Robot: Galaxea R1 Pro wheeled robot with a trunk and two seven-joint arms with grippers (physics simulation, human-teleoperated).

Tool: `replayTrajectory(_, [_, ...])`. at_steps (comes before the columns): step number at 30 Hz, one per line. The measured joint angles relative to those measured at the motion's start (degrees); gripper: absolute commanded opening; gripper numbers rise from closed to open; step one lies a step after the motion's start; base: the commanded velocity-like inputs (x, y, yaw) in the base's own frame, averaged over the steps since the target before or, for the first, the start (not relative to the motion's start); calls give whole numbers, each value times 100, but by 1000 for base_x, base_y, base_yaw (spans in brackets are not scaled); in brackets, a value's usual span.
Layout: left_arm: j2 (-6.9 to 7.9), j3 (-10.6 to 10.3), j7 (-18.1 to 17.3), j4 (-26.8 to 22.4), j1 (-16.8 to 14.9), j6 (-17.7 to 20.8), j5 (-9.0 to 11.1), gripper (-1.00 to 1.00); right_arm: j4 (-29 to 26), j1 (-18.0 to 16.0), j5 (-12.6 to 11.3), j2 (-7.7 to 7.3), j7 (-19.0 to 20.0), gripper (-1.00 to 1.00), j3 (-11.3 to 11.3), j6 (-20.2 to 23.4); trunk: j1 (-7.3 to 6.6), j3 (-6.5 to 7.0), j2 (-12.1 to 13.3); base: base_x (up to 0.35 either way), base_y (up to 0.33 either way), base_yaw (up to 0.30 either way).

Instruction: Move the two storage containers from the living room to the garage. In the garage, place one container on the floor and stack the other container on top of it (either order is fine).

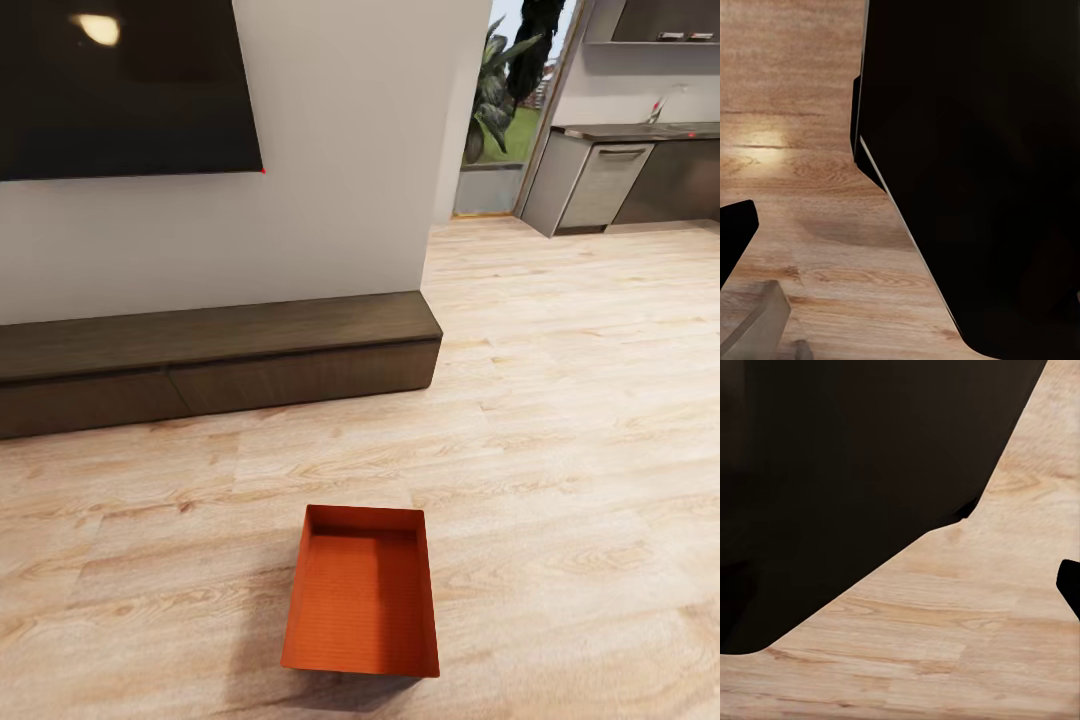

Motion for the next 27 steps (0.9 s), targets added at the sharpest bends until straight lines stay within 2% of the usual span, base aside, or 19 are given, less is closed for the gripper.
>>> replayTrajectory(10, [0,0,-2,0,0,0,1,100,0,0,7,2,8,100,8,0,0,0,0,0,0,0])
replayTrajectory(12, [16,1,-12,-33,-9,-28,58,100,-1,0,51,45,28,100,40,26,0,0,0,0,0,0])
replayTrajectory(15, [0,2,14,-25,-9,-47,27,100,0,0,86,53,6,100,42,18,0,0,0,0,0,0])
replayTrajectory(27, [2,40,6,-11,-9,-73,26,100,0,0,109,-2,-34,100,44,9,0,0,0,0,0,0])
